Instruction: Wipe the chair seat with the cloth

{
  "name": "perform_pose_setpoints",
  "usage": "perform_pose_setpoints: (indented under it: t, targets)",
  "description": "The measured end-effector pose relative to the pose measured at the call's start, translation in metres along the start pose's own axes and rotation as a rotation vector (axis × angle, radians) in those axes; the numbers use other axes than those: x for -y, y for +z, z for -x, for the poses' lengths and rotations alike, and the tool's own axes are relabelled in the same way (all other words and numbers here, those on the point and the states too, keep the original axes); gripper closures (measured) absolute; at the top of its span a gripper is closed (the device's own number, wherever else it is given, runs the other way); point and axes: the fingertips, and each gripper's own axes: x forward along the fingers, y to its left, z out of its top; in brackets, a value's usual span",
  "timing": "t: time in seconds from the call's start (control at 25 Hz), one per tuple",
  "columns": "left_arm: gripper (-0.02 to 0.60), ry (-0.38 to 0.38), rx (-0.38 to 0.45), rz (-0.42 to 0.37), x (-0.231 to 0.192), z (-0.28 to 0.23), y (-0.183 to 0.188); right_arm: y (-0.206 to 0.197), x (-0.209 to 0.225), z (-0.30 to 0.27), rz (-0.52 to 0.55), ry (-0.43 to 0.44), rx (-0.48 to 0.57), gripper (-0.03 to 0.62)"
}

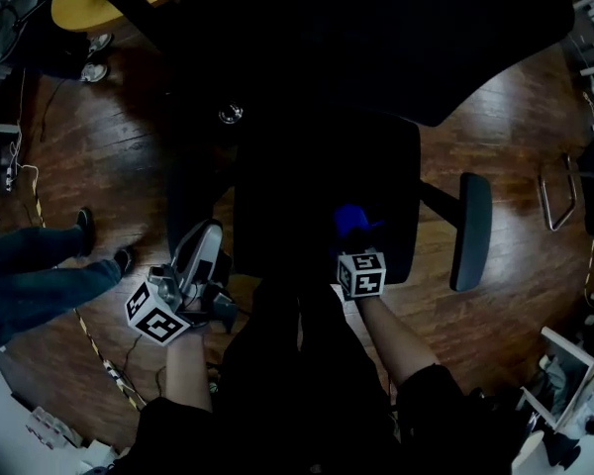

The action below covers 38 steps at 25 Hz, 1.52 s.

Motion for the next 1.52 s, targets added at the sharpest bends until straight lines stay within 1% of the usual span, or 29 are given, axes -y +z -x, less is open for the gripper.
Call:
perform_pose_setpoints:
  t: [0.08, 0.16, 0.28, 0.4, 0.52, 0.68, 0.76, 0.84, 1.08, 1.24, 1.44, 1.52]
  targets:
    - [0.594, 0.012, 0.016, -0.014, -0.001, 0.007, 0.007, -0.007, -0.053, -0.025, 0.018, 0.098, -0.034, 0.528]
    - [0.594, 0.023, 0.023, -0.025, -0.001, 0.014, 0.009, -0.014, -0.100, -0.045, 0.039, 0.169, -0.065, 0.528]
    - [0.594, 0.034, 0.034, -0.031, 0.000, 0.022, 0.010, -0.021, -0.159, -0.063, 0.057, 0.243, -0.105, 0.528]
    - [0.594, 0.036, 0.034, -0.039, 0.003, 0.025, 0.010, -0.030, -0.206, -0.070, 0.115, 0.301, -0.149, 0.528]
    - [0.594, 0.036, 0.037, -0.040, 0.007, 0.031, 0.010, -0.041, -0.230, -0.069, 0.161, 0.315, -0.159, 0.528]
    - [0.594, 0.043, 0.034, -0.038, 0.003, 0.034, 0.012, -0.042, -0.230, -0.071, 0.207, 0.324, -0.126, 0.528]
    - [0.594, 0.041, 0.026, -0.035, 0.002, 0.032, 0.009, -0.045, -0.222, -0.070, 0.223, 0.311, -0.124, 0.528]
    - [0.594, 0.035, 0.016, -0.032, 0.003, 0.027, 0.005, -0.049, -0.205, -0.066, 0.213, 0.283, -0.125, 0.528]
    - [0.594, 0.011, -0.028, -0.022, 0.000, 0.010, 0.000, -0.058, -0.125, -0.050, 0.122, 0.136, -0.122, 0.528]
    - [0.594, -0.027, -0.075, -0.019, 0.011, -0.007, -0.015, -0.064, -0.049, -0.018, 0.001, 0.036, -0.086, 0.528]
    - [0.594, -0.062, -0.115, -0.009, 0.011, -0.032, -0.026, -0.059, 0.059, 0.034, -0.123, -0.155, -0.023, 0.530]
    - [0.594, -0.073, -0.128, -0.004, 0.012, -0.041, -0.033, -0.058, 0.093, 0.056, -0.149, -0.214, 0.000, 0.530]
